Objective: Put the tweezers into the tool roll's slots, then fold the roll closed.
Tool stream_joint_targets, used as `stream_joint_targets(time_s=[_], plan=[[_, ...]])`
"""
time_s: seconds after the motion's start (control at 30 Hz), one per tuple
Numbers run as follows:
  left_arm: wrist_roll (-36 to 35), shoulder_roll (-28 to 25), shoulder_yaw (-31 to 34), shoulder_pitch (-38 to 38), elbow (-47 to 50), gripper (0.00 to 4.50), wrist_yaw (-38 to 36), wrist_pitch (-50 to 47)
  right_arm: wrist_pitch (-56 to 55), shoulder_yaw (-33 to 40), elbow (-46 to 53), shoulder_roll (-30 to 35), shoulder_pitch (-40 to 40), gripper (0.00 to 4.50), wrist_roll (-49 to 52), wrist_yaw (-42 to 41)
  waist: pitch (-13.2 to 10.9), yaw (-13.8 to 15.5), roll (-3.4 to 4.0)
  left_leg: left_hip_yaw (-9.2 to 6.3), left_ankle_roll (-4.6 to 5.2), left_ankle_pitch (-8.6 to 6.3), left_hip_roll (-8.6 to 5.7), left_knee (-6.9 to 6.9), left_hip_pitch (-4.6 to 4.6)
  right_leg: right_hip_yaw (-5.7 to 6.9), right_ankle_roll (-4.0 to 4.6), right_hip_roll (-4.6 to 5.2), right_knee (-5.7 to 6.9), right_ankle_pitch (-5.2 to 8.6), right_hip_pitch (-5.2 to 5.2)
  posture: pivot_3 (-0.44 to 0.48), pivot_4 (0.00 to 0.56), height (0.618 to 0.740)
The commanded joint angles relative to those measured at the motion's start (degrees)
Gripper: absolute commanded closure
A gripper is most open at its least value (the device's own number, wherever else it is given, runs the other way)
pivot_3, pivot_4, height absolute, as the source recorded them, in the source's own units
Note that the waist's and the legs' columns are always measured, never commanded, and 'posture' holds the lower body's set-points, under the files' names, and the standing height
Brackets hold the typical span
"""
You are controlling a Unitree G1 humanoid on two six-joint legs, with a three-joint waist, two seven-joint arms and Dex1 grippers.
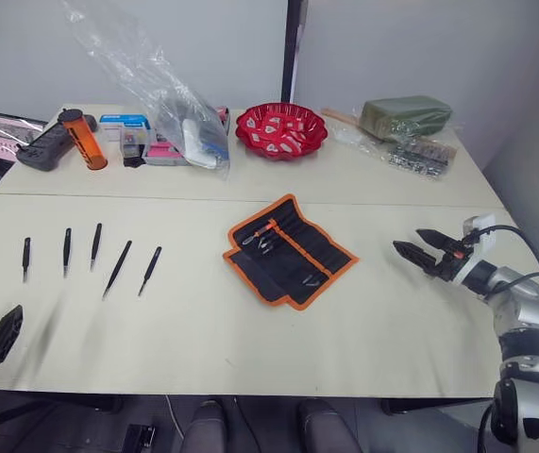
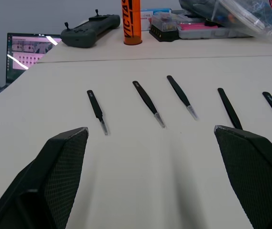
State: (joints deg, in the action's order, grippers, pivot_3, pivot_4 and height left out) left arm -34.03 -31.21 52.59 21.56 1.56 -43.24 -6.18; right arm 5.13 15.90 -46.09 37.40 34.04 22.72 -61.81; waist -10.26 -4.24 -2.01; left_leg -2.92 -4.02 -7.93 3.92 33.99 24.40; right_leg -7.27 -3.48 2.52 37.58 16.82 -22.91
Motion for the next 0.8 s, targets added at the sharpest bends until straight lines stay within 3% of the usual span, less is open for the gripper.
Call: stream_joint_targets(time_s=[0.03,0.2,0.53,0.8], plan=[[-1.6,0.2,2.5,2.2,2.8,0.00,1.0,0.9,0.3,1.5,-0.1,-0.1,3.2,0.02,1.3,-0.3,0.0,-0.3,0.00,0.03,0.00,0.00,0.01,0.00,0.01,-0.02,0.00,0.00,0.00,-0.01,-0.03,0.000,0.150,0.729],[-2.8,3.1,3.4,5.7,5.2,0.00,2.5,0.8,5.3,-1.0,4.4,-1.8,6.2,0.02,2.2,-3.2,0.0,-0.5,-0.02,0.04,0.00,0.00,0.01,-0.03,0.01,-0.03,-0.05,0.00,0.00,-0.04,-0.03,0.000,0.150,0.729],[-2.7,11.1,2.1,12.1,10.4,0.00,7.3,1.1,26.4,-12.0,27.7,-2.9,9.7,0.02,7.8,-14.9,0.0,-1.0,-0.05,0.03,-0.01,0.00,0.01,-0.02,0.19,-0.06,0.01,0.00,0.07,0.00,-0.23,0.000,0.150,0.729],[-0.5,12.5,-0.7,12.9,12.1,0.00,12.1,-0.6,32.6,-16.1,32.8,-0.5,14.4,0.02,10.3,-23.0,0.0,-0.6,-0.14,0.04,-0.02,-0.02,0.01,0.02,0.27,-0.05,0.13,0.01,0.04,0.05,-0.33,0.000,0.150,0.729]])
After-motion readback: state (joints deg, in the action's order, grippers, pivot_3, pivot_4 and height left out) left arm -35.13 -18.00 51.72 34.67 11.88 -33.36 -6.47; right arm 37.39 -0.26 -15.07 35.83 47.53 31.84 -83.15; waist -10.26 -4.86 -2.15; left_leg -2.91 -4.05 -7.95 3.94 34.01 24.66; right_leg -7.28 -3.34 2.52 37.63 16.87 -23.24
